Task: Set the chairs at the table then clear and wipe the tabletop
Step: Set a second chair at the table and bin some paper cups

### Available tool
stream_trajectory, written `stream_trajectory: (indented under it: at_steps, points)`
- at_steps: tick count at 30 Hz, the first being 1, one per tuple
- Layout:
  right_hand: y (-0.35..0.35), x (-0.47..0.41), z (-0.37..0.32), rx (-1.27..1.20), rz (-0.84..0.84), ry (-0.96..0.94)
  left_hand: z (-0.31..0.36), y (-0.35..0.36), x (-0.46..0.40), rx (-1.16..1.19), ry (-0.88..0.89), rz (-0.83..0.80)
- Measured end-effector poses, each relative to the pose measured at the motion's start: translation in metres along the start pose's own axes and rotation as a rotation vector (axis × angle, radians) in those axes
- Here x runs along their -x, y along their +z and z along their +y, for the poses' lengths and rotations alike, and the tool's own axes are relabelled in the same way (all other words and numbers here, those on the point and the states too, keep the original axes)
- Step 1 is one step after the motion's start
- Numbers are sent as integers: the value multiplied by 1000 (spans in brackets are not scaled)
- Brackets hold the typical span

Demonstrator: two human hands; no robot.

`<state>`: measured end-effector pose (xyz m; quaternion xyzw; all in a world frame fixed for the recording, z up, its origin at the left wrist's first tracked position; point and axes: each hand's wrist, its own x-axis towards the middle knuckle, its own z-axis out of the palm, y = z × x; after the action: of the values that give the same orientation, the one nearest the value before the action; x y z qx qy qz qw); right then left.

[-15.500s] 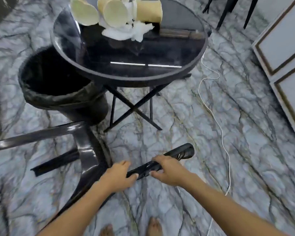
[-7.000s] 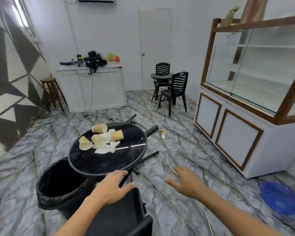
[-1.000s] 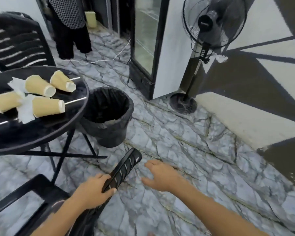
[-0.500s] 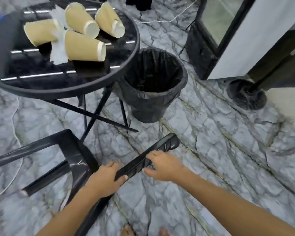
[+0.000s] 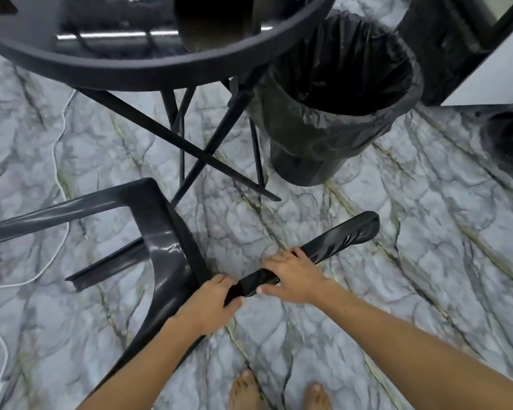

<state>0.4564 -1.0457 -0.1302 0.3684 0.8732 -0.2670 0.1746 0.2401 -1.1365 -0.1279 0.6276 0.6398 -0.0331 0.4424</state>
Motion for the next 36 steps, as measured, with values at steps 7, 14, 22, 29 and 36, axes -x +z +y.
stream_trajectory:
  at_steps: [7, 14, 22, 29, 36]
  points:
    - [7, -11, 2, 48, -6, -31, -13, 9, -10, 79, 39, 106]
    - [0, -5, 42, 83, 22, -20, -5, 19, -9, 59, -17, 133]
    - [-34, 12, 125, 142, 94, 50, 61, 22, -62, 151, 17, 111]
    - [-47, 23, 166, 110, 93, 51, 66, 34, -62, 154, -59, 154]
    - [-42, 39, 146, 112, 110, -3, 95, 20, -66, 188, 28, 29]
